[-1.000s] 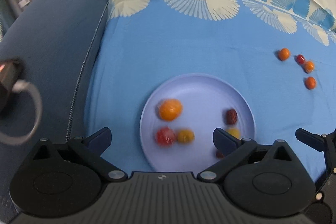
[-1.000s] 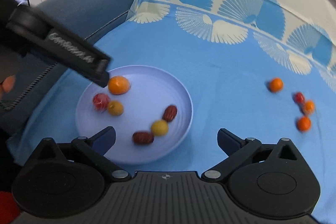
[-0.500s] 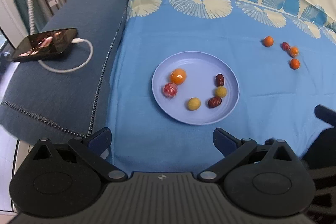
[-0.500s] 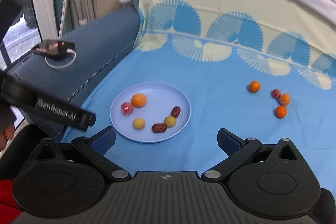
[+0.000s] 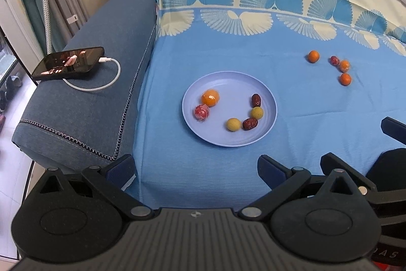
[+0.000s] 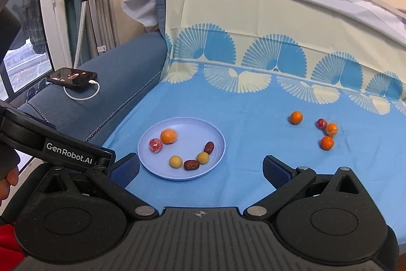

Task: Organize fruits
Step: 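Lift both tools and move them back toward the remaining fruits, then grasp a mandarin with the left tool while the right tool grasps a wrapped orange fruit, then carry the mandarin and wrapped orange fruit over the plate with both tools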

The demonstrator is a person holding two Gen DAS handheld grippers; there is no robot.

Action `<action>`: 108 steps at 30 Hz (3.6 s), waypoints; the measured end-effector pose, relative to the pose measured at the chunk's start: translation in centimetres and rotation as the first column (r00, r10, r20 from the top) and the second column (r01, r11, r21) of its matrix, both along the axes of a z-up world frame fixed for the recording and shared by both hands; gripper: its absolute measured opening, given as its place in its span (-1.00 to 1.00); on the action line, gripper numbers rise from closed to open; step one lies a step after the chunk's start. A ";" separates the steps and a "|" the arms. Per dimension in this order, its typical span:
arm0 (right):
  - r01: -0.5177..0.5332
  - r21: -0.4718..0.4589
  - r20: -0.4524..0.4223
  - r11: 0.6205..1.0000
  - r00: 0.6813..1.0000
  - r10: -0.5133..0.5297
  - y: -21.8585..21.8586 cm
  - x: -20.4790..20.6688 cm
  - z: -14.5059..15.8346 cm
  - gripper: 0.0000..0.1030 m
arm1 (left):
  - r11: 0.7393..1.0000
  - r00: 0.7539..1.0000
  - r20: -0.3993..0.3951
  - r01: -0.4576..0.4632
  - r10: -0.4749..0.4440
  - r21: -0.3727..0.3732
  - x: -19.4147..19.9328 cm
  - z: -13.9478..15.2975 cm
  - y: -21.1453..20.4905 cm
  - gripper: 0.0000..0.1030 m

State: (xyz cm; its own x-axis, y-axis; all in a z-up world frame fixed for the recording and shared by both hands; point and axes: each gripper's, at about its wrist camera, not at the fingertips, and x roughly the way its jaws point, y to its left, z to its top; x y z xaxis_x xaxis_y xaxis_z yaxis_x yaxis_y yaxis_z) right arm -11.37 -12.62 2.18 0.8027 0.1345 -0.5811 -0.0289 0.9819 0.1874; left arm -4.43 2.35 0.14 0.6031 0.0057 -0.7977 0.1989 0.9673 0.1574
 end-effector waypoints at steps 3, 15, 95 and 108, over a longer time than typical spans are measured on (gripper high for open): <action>0.001 -0.004 0.004 1.000 1.000 -0.001 0.2 -0.1 0.1 0.99 | 1.000 1.000 0.003 -0.001 0.001 -0.001 -0.1 0.1 0.0 0.99; 0.000 -0.005 -0.004 1.000 1.000 0.000 0.4 0.2 0.0 0.99 | 1.000 1.000 0.000 0.000 0.000 0.003 0.0 -0.1 0.1 0.99; 0.372 0.063 -0.076 0.926 0.927 -0.367 -23.1 9.1 -7.9 -0.24 | 0.920 0.911 -0.134 0.382 -0.391 -0.090 16.4 -3.9 -17.8 -0.32; 0.023 0.133 -0.093 0.991 0.996 -0.011 -7.2 2.0 -2.6 -0.24 | 0.981 0.971 -0.144 0.186 -0.192 -0.055 3.3 -1.1 -3.2 -0.32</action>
State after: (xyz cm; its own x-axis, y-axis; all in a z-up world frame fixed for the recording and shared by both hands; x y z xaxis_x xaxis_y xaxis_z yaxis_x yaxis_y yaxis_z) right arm -9.36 -19.81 -0.38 0.7494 0.2030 -0.6302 0.0111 0.9478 0.3185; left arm -1.10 -0.83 -0.95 0.4656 -0.1310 -0.8753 0.3966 0.9150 0.0740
